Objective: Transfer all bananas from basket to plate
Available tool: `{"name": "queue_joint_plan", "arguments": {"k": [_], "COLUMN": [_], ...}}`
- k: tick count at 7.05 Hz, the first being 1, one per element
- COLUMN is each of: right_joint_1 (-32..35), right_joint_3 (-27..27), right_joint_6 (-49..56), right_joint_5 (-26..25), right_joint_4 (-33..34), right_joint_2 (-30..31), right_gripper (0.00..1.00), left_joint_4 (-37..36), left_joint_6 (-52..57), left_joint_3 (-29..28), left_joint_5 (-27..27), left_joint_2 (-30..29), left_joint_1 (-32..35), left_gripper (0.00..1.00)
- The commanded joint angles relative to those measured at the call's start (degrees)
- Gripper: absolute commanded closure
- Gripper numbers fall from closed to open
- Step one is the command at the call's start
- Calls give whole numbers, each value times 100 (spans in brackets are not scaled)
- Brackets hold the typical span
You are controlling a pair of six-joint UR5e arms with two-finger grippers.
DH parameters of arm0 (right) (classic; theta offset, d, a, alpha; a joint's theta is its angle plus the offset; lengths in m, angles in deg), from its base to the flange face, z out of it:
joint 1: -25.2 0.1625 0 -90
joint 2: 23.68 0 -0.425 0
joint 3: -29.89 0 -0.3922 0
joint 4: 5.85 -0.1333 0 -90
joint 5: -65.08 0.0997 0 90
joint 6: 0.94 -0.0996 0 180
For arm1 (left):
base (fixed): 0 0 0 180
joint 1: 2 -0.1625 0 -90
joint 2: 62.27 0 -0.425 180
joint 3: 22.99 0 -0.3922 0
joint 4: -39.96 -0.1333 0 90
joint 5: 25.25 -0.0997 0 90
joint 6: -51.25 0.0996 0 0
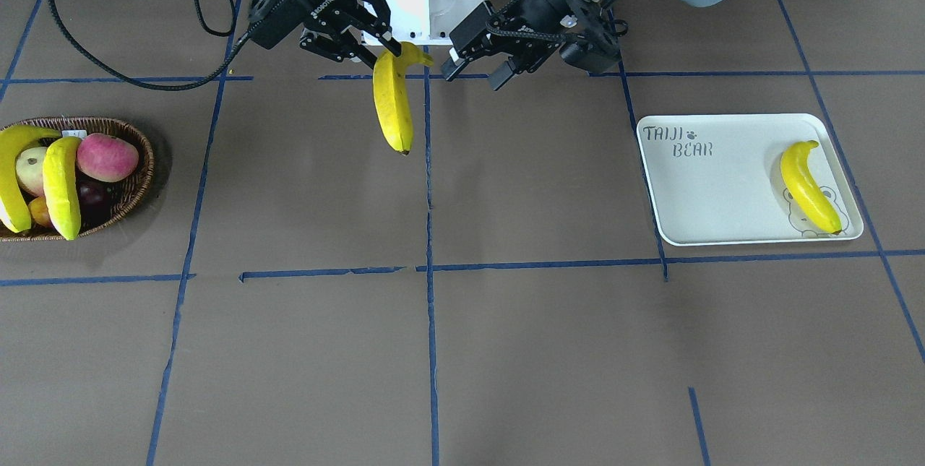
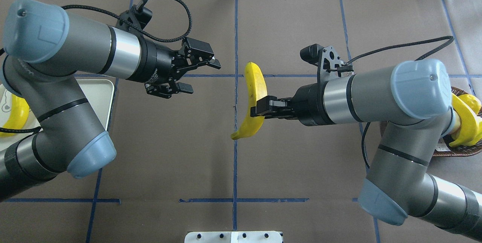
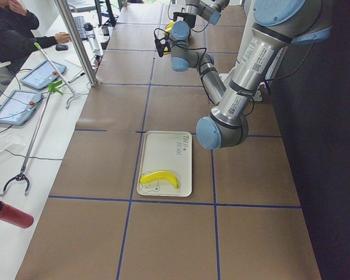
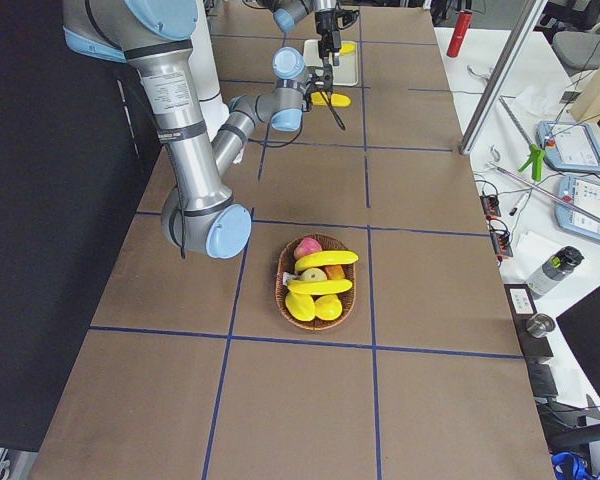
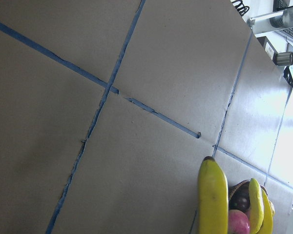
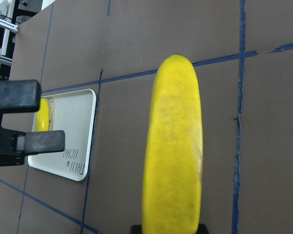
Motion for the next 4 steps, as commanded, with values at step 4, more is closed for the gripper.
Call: {"name": "queue_joint_plan", "arguments": {"k": [4], "right_joint_1": [-121], "right_joint_3": [-180], "right_joint_6": [33], "right_joint_5": [-108], "right_joint_4": [-6], "right_joint_2": [-86], "right_gripper": [99], "left_joint_4": [153], "left_joint_6": [34], "left_joint_3": [-628], "left_joint_5": [-530], "left_joint_2": [-542], "left_joint_1": [-500], "left_gripper": [1]}}
